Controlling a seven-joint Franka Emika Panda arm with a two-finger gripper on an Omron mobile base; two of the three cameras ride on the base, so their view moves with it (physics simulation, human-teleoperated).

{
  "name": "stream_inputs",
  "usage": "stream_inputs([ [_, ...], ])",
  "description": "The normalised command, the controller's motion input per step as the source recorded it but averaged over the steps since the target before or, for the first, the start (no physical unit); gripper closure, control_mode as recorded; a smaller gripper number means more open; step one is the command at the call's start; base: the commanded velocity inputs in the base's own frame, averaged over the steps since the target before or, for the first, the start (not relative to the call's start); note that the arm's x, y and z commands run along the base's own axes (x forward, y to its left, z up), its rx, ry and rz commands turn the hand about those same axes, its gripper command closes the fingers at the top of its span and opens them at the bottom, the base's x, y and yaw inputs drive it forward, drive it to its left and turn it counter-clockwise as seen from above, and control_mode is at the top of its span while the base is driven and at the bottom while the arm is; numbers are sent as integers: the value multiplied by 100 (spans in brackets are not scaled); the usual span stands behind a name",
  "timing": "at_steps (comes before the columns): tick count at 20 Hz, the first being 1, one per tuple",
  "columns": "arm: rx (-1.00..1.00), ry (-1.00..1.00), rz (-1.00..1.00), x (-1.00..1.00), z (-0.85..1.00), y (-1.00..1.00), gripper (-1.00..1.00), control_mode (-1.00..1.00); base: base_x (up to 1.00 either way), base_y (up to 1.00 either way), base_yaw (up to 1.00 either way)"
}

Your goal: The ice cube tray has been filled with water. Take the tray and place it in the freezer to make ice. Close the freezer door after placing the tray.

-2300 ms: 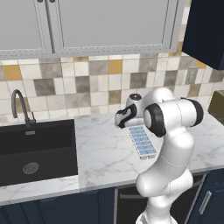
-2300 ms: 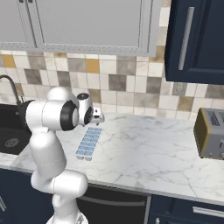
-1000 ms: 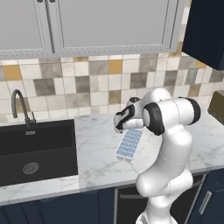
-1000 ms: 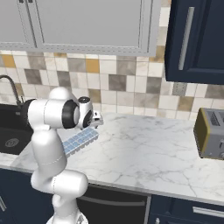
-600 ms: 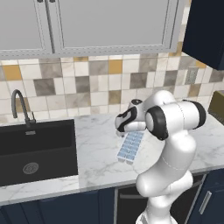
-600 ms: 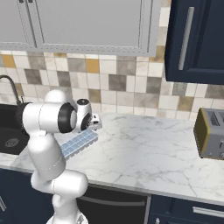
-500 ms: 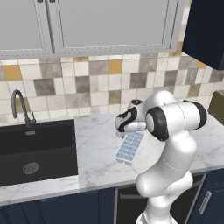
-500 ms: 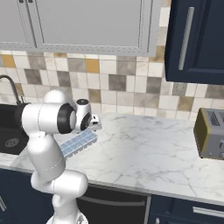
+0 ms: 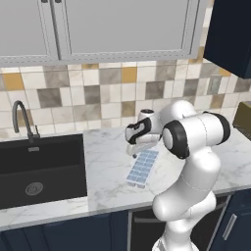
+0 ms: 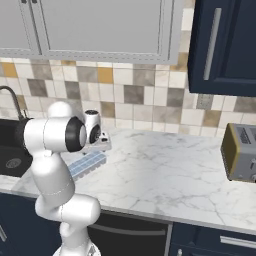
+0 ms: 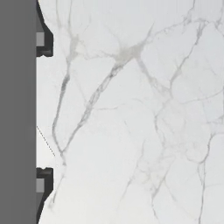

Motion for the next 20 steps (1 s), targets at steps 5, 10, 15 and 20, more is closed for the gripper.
stream_inputs([
  [5,0,16,0,-61,-20,53,-100,-100,0,0,0],
  [10,0,9,0,-82,-24,63,-100,-100,0,0,0],
  [15,0,5,0,-98,-24,61,-100,-100,0,0,0],
  [20,0,5,0,-84,-14,48,-100,-100,0,0,0],
])
